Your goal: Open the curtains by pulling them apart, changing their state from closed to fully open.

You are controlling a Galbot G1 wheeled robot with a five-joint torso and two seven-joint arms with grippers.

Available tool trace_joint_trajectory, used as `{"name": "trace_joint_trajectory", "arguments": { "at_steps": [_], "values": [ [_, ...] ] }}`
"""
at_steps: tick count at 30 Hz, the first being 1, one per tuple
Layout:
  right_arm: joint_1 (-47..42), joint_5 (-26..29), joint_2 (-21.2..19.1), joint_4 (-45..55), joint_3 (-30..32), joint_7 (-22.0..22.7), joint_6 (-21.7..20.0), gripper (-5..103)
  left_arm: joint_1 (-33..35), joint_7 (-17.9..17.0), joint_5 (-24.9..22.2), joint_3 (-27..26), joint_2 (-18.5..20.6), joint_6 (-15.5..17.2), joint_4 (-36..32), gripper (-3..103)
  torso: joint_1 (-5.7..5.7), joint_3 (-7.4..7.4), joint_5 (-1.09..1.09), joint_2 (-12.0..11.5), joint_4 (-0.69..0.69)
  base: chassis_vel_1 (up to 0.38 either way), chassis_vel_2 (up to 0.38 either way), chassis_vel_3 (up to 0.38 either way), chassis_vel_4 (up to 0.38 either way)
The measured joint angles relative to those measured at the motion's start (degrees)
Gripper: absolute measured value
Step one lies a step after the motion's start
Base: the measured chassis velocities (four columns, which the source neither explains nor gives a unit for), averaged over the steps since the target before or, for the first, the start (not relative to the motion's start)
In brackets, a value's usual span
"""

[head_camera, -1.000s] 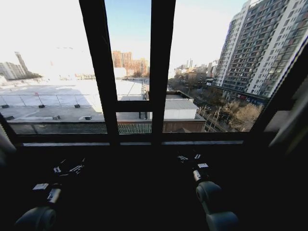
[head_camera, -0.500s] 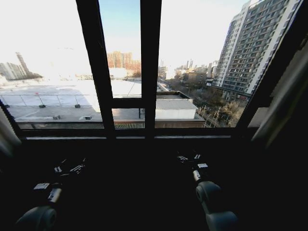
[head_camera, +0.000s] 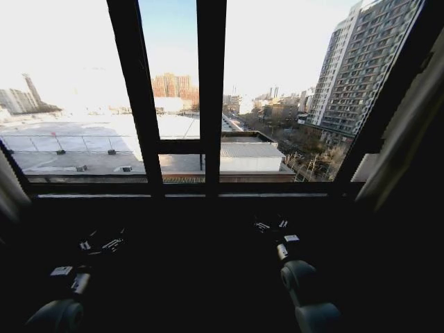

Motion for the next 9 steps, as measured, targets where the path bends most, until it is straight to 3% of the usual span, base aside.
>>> {"name": "trace_joint_trajectory", "arguments": {
  "at_steps": [5, 9],
  "values": [
    [0.58, 3.79, -0.44, 2.27, -0.24, 1.06, -2.06, 100, 1.85, 0.20, -5.61, 0.42, -0.43, 0.51, -2.65, 100, -0.05, -0.02, 0.02, 0.02, -0.01, 0.000, 0.000, 0.000, 0.000],
    [1.23, 5.02, -0.82, 5.05, -0.48, 2.15, -3.84, 100, 2.49, 0.19, -6.33, -0.17, -0.32, 2.07, -5.68, 100, -0.04, -0.02, 0.00, 0.02, 0.00, 0.000, 0.000, 0.000, 0.000]
  ]
}}
